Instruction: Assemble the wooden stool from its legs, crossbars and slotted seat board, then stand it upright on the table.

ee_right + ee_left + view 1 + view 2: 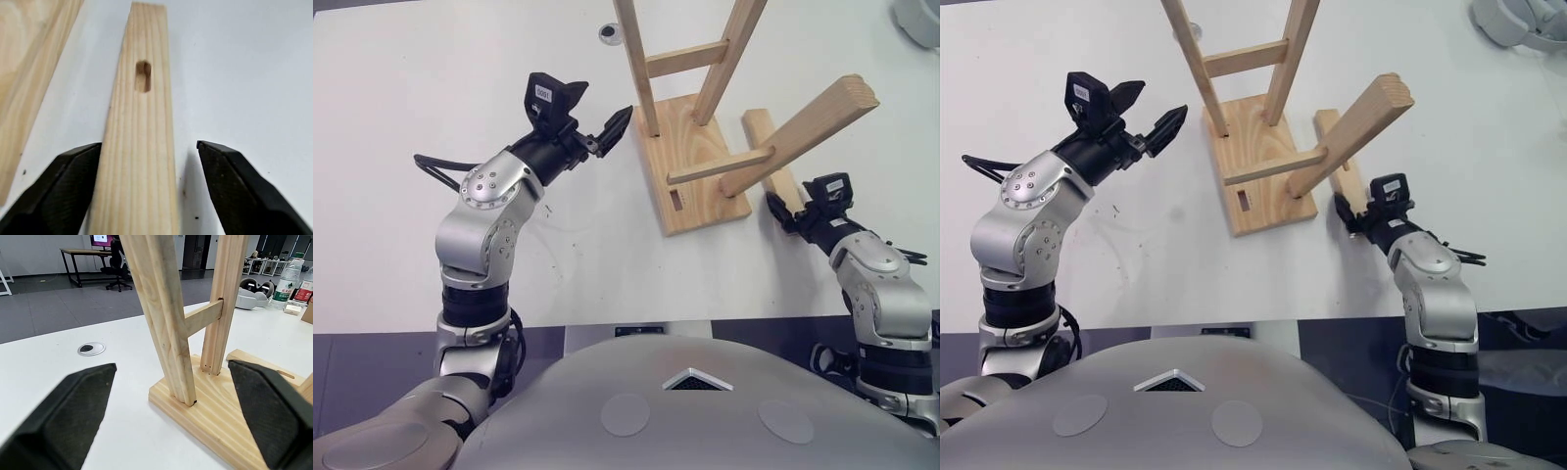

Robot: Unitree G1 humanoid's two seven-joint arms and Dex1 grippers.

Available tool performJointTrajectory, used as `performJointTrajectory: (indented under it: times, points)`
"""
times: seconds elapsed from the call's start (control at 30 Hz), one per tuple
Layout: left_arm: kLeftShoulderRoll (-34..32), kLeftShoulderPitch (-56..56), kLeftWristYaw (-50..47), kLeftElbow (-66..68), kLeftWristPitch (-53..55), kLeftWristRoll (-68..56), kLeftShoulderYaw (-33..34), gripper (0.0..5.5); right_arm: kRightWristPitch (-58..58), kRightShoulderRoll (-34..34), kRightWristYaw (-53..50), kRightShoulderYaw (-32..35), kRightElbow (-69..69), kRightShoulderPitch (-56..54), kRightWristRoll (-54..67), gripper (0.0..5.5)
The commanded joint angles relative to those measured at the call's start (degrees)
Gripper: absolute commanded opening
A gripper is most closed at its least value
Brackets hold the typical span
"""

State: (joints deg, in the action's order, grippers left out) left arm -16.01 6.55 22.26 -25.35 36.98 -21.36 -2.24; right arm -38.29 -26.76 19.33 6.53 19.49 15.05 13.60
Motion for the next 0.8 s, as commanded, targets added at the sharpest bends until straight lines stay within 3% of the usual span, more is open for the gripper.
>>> performJointTrajectory:
  times: [0.03,0.33,0.43,0.53,0.63,0.7,0.8]
  points:
    - [-0.3,0.8,-0.4,0.2,-0.7,0.9,-0.4,4.21,-6.0,-0.6,0.2,-0.5,1.1,0.2,0.5,3.61]
    - [-0.3,0.7,-0.7,0.3,-1.2,0.9,-0.3,4.21,-10.9,-0.7,-0.3,0.6,4.8,-1.4,0.4,2.14]
    - [-0.1,0.7,-1.0,0.4,-1.4,0.2,0.7,4.21,-8.2,0.4,-0.7,2.7,4.4,-2.6,0.6,2.08]
    - [-0.9,1.6,-0.7,0.0,-0.4,-3.4,6.5,4.21,-2.5,1.7,-0.8,10.6,6.3,-6.6,4.0,2.08]
    - [-2.6,4.7,0.3,-1.7,2.5,-15.1,18.2,4.21,-0.3,-0.2,1.2,18.4,9.6,-11.7,10.0,2.08]
    - [-2.5,11.5,-2.1,-0.6,5.5,-30.2,25.4,4.21,-1.2,-3.0,3.8,21.9,12.8,-16.8,16.6,2.08]
    - [0.1,21.9,-6.5,2.6,8.6,-57.8,26.3,4.21,-6.6,-8.4,5.5,26.5,16.3,-29.1,35.4,2.08]
